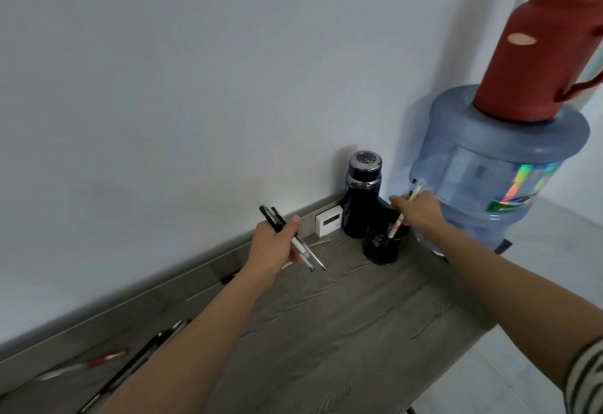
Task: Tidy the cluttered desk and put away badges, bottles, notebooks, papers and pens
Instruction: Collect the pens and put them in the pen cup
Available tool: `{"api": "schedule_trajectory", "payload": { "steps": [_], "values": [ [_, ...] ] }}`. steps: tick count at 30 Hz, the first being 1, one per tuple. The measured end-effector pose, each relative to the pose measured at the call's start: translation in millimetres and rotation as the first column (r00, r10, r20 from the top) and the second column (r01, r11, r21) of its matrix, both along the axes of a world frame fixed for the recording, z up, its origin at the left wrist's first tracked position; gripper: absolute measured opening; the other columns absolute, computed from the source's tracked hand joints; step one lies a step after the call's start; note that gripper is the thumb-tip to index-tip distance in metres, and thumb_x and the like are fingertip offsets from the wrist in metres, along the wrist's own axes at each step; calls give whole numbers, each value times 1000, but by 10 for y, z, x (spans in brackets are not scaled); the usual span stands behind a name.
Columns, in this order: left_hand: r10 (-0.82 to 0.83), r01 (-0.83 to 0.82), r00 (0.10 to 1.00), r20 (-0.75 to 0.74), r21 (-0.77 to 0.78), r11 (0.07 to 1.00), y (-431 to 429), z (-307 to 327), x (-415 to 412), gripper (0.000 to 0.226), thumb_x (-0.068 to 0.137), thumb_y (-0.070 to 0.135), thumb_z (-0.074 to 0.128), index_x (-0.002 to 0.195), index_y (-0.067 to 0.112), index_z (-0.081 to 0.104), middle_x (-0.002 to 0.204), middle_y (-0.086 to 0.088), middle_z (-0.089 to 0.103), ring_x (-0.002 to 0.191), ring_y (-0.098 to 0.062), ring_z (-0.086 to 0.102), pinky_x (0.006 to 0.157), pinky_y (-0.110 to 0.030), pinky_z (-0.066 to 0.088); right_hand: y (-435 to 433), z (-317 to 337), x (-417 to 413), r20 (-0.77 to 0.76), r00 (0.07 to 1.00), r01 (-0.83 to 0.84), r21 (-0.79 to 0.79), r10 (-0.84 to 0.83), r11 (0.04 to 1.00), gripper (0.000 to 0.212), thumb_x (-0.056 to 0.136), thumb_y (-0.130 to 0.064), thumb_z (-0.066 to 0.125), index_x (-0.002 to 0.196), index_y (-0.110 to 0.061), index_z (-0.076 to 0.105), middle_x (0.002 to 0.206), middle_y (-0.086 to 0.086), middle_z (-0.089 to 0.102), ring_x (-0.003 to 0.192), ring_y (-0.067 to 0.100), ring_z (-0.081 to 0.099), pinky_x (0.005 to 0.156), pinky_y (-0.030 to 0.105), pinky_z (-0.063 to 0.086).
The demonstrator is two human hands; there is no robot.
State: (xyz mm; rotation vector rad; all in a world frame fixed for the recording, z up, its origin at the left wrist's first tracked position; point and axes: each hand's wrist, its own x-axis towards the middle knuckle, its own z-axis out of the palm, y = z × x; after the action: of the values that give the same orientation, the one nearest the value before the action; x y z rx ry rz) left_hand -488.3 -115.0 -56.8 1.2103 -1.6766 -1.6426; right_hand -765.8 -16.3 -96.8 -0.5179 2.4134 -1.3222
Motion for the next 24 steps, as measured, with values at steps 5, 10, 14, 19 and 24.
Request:
{"api": "schedule_trajectory", "payload": {
  "steps": [5,10,14,19,24],
  "values": [
    [48,-42,995,-85,67,997,-24,137,-366,25,95,22,60,86,-2,64,69,-12,68,62,-22,68,65,-38,61,104,-160,-69,-39,986,-159,25,160,987,35,80,-25,79,54,-11,58,62,6,65,66,25,63,66,39,48],
    [55,-43,990,-126,91,995,30,188,-835,15,93,14,63,85,2,62,67,-9,65,53,-16,65,55,-28,59,303,-173,-144,77,982,-160,-172,175,972,46,82,-50,71,77,-4,70,60,-2,56,55,8,47,58,28,37],
    [14,-3,994,-107,104,995,102,47,-1289,15,91,11,64,94,-3,61,84,-20,68,68,-27,68,54,-28,58,515,-183,-119,233,970,4,-309,72,951,36,92,-48,60,85,-13,69,81,3,62,67,13,51,53,22,38],
    [-20,22,999,39,-48,999,135,-177,-1623,15,84,10,68,95,1,64,89,-19,70,72,-28,70,59,-37,60,752,-304,-28,244,967,-9,-261,75,965,33,94,-45,57,89,-15,69,86,7,66,69,15,53,57,24,39],
    [-39,93,975,219,-242,966,181,-275,-1684,18,77,11,70,65,9,56,63,-1,59,65,-22,60,69,-41,57,836,-296,-40,187,976,-68,-239,114,969,33,93,-42,60,81,-13,69,70,0,63,61,11,52,53,19,40]
  ]
}}
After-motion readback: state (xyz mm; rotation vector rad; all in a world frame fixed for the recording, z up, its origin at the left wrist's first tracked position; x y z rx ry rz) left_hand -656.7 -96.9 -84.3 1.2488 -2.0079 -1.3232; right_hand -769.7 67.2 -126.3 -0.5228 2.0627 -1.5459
